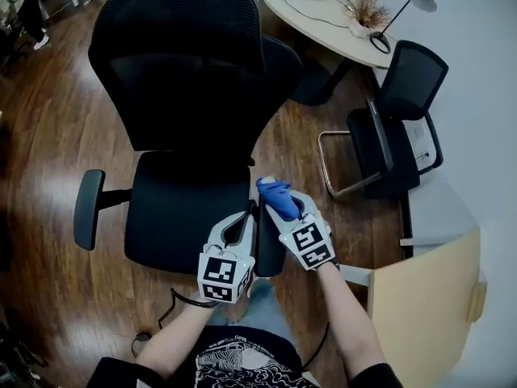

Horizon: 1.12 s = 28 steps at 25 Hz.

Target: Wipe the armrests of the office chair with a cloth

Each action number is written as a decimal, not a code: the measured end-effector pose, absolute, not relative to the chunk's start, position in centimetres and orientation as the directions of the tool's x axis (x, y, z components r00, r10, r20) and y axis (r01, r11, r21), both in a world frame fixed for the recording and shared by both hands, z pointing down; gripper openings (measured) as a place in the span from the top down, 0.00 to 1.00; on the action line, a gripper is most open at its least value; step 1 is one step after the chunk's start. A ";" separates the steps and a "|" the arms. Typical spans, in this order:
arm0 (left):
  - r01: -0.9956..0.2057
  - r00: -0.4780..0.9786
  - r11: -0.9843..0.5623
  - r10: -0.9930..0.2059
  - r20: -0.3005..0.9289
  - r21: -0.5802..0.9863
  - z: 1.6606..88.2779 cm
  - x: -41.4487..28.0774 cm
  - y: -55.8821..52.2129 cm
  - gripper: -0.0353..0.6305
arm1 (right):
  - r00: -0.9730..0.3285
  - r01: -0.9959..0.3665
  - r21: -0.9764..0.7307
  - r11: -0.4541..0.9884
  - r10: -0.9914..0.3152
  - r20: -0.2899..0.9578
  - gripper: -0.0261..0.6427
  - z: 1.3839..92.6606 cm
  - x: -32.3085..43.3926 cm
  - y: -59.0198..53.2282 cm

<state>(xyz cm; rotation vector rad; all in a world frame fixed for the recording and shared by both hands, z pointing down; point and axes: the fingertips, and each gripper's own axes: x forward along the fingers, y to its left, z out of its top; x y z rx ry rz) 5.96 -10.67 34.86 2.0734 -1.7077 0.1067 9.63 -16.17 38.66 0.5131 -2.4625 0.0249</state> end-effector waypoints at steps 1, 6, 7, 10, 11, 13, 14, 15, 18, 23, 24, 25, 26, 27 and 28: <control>-0.953 0.197 -0.097 -0.918 0.344 0.287 35.3 5.7 -11.1 0.98 | -0.741 -0.327 0.107 0.939 -0.325 0.587 0.75 39.3 9.4 -16.8; -0.966 0.041 0.060 -0.925 0.378 0.251 36.2 5.0 -12.7 0.98 | -0.759 -0.134 0.102 0.986 -0.169 0.629 0.75 42.4 8.3 -18.3; -0.966 0.018 0.082 -0.925 0.380 0.246 36.2 4.9 -12.7 0.98 | -0.757 -0.101 0.099 0.990 -0.141 0.638 0.75 42.8 8.2 -18.0; -0.962 -0.048 0.143 -0.926 0.375 0.231 36.1 4.1 -12.4 0.98 | -0.761 -0.034 0.077 0.996 -0.076 0.644 0.75 43.4 7.6 -16.9; -0.959 -0.065 0.161 -0.924 0.376 0.231 36.2 3.9 -12.2 0.98 | -0.764 -0.020 0.067 0.998 -0.059 0.643 0.75 43.4 7.5 -16.4; -0.955 -0.082 0.181 -0.921 0.380 0.234 36.7 3.6 -11.7 0.98 | -0.771 0.003 0.056 0.998 -0.034 0.636 0.75 43.3 7.3 -15.4; -0.955 -0.083 0.183 -0.920 0.383 0.234 36.9 3.5 -11.6 0.98 | -0.772 0.011 0.055 0.998 -0.026 0.634 0.75 43.3 7.4 -14.9; -0.955 -0.083 0.184 -0.920 0.383 0.234 37.0 3.3 -11.4 0.98 | -0.772 0.017 0.054 0.998 -0.022 0.635 0.75 43.2 7.5 -14.3; -0.953 -0.085 0.186 -0.922 0.377 0.240 37.0 2.7 -10.5 0.98 | -0.772 0.017 0.056 0.998 -0.023 0.635 0.75 43.0 8.1 -12.2; -0.958 -0.045 0.145 -0.928 0.371 0.247 37.3 1.9 -8.5 0.98 | -0.772 -0.042 0.059 0.997 -0.070 0.631 0.75 42.8 8.6 -8.3; -0.959 -0.031 0.132 -0.929 0.369 0.252 37.4 1.9 -8.1 0.98 | -0.771 -0.060 0.058 0.997 -0.083 0.632 0.75 42.8 8.8 -7.5; -0.959 -0.017 0.118 -0.929 0.369 0.256 37.4 2.0 -7.6 0.98 | -0.768 -0.078 0.057 0.995 -0.096 0.633 0.75 42.7 9.0 -6.7; -0.960 -0.002 0.104 -0.930 0.368 0.259 37.5 2.1 -7.1 0.98 | -0.767 -0.096 0.055 0.994 -0.109 0.632 0.75 42.7 9.3 -5.9; -0.961 0.011 0.091 -0.930 0.367 0.260 37.5 2.1 -6.7 0.98 | -0.767 -0.114 0.054 0.992 -0.123 0.630 0.75 42.6 9.4 -5.1; -0.962 0.023 0.078 -0.931 0.365 0.261 37.5 2.1 -6.3 0.98 | -0.768 -0.131 0.057 0.990 -0.137 0.626 0.75 42.5 9.6 -4.4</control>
